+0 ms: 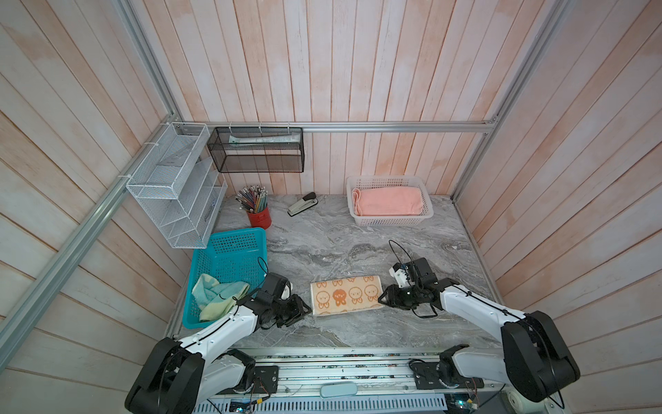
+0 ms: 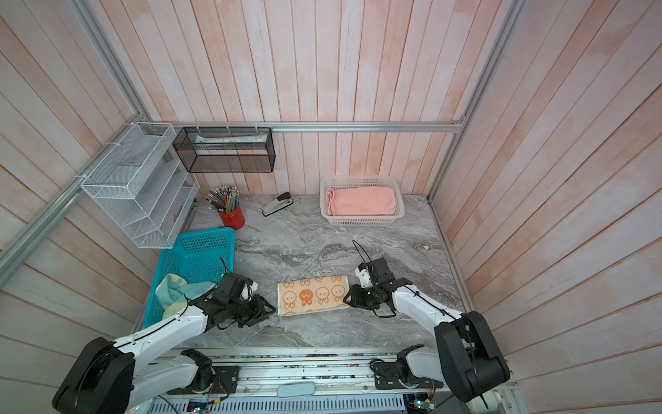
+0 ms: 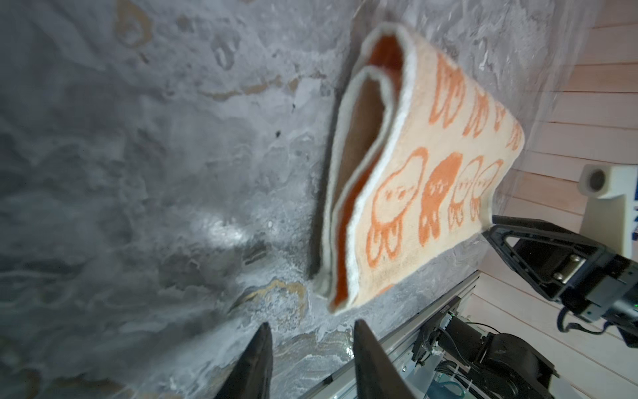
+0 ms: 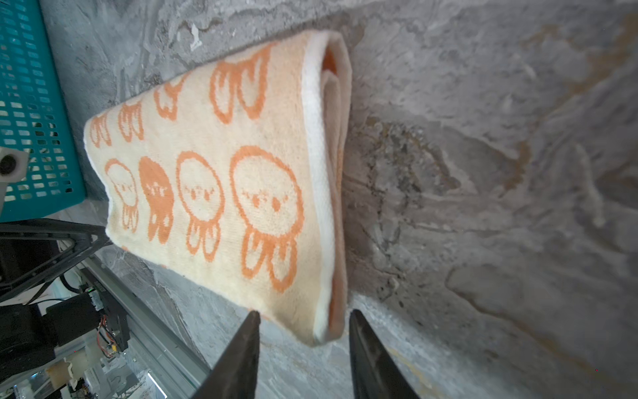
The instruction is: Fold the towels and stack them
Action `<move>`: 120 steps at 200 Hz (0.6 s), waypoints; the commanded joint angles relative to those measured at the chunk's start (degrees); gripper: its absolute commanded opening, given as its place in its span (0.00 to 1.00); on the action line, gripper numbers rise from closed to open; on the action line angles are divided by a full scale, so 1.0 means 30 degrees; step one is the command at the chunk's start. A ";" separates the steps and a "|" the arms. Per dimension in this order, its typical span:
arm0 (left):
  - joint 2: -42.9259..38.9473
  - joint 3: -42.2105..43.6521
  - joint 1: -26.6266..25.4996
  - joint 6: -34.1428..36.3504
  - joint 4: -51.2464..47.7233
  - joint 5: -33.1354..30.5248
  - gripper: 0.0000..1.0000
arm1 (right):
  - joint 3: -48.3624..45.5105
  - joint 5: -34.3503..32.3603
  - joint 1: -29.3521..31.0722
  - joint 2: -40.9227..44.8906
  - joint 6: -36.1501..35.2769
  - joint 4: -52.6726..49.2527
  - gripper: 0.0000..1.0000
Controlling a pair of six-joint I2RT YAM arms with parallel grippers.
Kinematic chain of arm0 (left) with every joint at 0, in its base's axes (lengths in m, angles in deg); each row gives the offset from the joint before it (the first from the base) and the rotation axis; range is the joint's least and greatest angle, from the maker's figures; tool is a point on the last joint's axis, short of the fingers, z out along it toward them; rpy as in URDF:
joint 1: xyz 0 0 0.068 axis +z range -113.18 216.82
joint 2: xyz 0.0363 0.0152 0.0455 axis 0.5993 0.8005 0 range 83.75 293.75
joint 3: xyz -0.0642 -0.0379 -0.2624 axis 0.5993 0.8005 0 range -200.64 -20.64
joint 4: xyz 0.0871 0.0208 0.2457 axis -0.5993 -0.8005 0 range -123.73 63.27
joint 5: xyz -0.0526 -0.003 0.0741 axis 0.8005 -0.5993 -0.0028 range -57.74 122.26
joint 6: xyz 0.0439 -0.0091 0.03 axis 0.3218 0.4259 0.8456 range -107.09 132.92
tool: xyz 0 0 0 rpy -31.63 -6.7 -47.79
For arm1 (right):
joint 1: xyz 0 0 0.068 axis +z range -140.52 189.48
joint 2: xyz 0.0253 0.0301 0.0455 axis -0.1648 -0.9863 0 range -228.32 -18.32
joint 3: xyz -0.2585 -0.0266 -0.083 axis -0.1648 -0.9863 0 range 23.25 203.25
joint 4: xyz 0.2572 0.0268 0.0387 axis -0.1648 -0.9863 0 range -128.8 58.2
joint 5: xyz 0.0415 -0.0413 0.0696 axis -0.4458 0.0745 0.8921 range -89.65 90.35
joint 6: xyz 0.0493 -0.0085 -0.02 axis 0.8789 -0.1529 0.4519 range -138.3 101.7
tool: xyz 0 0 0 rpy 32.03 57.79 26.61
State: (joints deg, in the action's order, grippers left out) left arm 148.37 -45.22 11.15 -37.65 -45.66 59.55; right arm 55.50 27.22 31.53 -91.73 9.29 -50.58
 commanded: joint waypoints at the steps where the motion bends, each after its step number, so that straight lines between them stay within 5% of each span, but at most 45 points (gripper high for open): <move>1: -0.0710 -0.1555 -0.0026 0.0570 -0.0721 -0.1625 0.41 | 0.0860 -0.0333 0.0067 0.0416 0.0017 -0.0757 0.52; 30: 0.0723 -0.4250 -0.0608 0.1032 -0.0136 -0.2368 0.39 | 0.0637 -0.0516 -0.0044 -0.0048 0.0298 -0.0435 0.57; 62: 0.4277 -0.7171 -0.3757 0.0842 0.2110 -0.3207 0.38 | -0.0227 0.0579 -0.0118 -0.1106 0.1001 0.0936 0.58; 120: 1.1184 -0.9927 -0.6816 0.0195 0.6173 -0.1449 0.35 | 0.0061 0.0108 -0.0096 -0.3398 0.1319 0.2049 0.60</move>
State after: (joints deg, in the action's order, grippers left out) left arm 176.77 -72.14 -7.82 -36.78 -32.31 53.02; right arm 55.70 29.21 31.31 -97.72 12.22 -45.49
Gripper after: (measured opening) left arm 0.351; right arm 0.594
